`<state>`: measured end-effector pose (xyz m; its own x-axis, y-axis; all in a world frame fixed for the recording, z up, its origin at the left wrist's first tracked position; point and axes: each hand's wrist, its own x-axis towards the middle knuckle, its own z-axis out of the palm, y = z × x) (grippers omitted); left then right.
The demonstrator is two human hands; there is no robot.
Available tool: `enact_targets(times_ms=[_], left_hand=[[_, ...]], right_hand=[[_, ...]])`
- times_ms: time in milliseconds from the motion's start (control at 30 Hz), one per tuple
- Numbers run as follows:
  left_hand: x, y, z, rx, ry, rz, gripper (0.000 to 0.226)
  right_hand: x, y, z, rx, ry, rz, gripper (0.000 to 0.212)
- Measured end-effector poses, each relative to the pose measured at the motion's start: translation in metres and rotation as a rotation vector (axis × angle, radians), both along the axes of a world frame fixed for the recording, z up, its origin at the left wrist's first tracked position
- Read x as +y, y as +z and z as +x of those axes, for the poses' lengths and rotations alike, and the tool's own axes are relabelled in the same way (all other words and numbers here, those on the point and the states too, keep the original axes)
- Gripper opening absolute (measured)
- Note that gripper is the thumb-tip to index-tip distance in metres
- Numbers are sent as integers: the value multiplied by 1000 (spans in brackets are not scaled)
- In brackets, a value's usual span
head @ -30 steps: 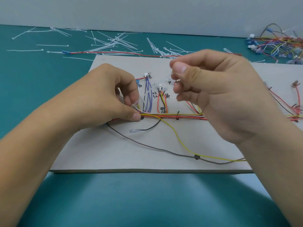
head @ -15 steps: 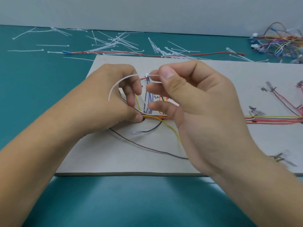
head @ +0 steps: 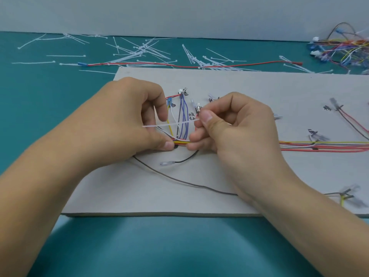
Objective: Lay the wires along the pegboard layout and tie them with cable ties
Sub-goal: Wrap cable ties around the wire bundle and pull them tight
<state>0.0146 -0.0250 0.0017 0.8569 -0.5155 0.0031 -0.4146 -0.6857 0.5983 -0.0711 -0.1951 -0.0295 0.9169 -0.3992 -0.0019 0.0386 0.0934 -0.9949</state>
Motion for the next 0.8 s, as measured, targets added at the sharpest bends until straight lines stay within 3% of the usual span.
enact_targets(times_ms=[267, 467, 800], left_hand=[[9, 7, -2, -138, -218, 44, 67], [-6, -5, -4, -149, -235, -153, 8], [0, 0, 1, -201, -250, -256, 7]], right_hand=[[0, -3, 0, -4, 4, -75, 12], [0, -1, -3, -57, 47, -97, 10], [-3, 3, -2, -113, 58, 6, 7]])
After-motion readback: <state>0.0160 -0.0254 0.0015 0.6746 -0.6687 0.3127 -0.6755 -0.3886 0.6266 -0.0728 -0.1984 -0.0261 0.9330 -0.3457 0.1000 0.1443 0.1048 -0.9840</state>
